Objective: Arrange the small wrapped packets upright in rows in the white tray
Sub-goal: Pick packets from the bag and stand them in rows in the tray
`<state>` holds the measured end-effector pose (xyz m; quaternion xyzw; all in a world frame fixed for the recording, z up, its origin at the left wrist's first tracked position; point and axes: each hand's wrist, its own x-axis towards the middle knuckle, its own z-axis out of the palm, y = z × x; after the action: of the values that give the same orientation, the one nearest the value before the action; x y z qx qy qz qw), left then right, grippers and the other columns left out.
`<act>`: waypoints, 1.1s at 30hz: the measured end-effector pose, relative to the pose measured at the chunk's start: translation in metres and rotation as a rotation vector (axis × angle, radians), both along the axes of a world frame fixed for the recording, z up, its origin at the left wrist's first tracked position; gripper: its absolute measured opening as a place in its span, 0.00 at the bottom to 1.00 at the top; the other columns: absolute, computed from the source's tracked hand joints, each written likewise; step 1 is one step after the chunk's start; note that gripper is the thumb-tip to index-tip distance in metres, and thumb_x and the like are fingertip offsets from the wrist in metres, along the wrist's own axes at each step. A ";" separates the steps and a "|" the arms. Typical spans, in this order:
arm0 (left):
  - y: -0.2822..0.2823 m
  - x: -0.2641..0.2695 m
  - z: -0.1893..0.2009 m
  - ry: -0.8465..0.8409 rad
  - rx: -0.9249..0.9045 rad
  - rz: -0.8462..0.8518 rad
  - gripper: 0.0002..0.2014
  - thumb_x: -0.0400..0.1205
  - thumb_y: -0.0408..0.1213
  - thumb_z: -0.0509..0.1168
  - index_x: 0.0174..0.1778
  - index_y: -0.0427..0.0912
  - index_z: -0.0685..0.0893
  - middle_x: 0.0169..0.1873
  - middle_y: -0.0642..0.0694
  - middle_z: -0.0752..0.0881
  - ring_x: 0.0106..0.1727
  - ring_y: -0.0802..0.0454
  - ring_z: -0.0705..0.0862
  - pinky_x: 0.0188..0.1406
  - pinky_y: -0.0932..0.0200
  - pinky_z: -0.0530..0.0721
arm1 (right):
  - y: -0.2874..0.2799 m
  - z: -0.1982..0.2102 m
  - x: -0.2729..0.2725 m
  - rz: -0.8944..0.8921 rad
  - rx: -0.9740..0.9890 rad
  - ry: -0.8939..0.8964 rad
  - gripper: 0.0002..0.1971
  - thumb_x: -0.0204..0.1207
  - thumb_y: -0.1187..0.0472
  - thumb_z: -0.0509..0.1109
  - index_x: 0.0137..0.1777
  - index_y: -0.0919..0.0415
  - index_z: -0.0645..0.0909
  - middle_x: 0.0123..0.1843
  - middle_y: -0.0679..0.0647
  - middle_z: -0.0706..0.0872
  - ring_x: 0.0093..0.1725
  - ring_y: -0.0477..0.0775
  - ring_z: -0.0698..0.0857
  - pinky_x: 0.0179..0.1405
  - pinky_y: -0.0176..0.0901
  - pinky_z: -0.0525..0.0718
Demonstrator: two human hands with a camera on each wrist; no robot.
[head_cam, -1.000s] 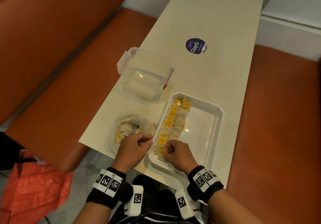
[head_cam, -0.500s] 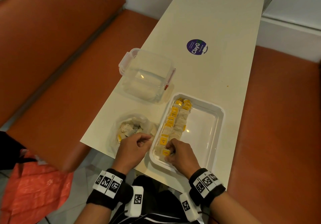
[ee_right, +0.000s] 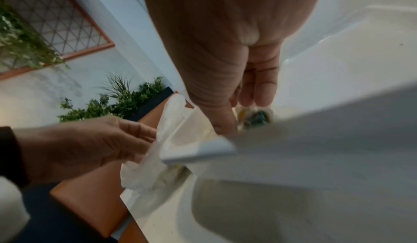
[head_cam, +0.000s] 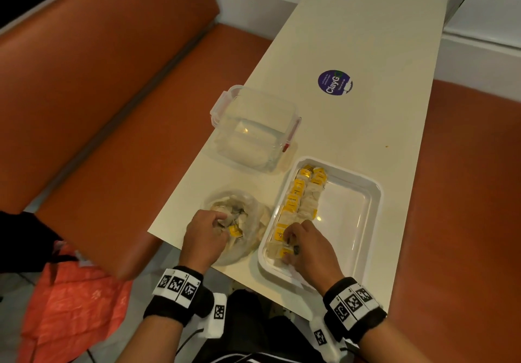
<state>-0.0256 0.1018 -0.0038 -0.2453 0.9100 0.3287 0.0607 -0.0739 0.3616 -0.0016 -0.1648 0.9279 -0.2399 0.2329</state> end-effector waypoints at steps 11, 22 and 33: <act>0.002 -0.017 -0.014 -0.189 -0.198 -0.217 0.38 0.74 0.52 0.77 0.81 0.64 0.72 0.76 0.48 0.75 0.75 0.44 0.72 0.74 0.47 0.77 | -0.050 0.051 -0.015 0.088 -0.331 -0.013 0.15 0.76 0.58 0.79 0.61 0.44 0.86 0.56 0.40 0.83 0.45 0.42 0.85 0.50 0.35 0.83; -0.019 -0.024 -0.013 -0.264 -0.053 -0.227 0.25 0.74 0.47 0.80 0.66 0.56 0.81 0.65 0.50 0.75 0.70 0.46 0.78 0.63 0.52 0.80 | -0.044 0.039 -0.034 -0.149 -0.201 0.005 0.11 0.75 0.65 0.74 0.44 0.45 0.85 0.47 0.41 0.86 0.42 0.42 0.84 0.45 0.39 0.84; -0.014 -0.023 -0.020 -0.209 0.039 -0.264 0.23 0.72 0.37 0.81 0.59 0.57 0.82 0.65 0.50 0.79 0.65 0.46 0.83 0.60 0.54 0.81 | -0.010 0.004 -0.010 0.132 0.185 -0.057 0.17 0.72 0.55 0.80 0.59 0.45 0.83 0.55 0.43 0.86 0.53 0.50 0.85 0.47 0.43 0.80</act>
<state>-0.0490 0.0876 -0.0234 -0.1553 0.9165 0.3084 0.2022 -0.0842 0.3517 0.0024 -0.1965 0.9263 -0.1419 0.2886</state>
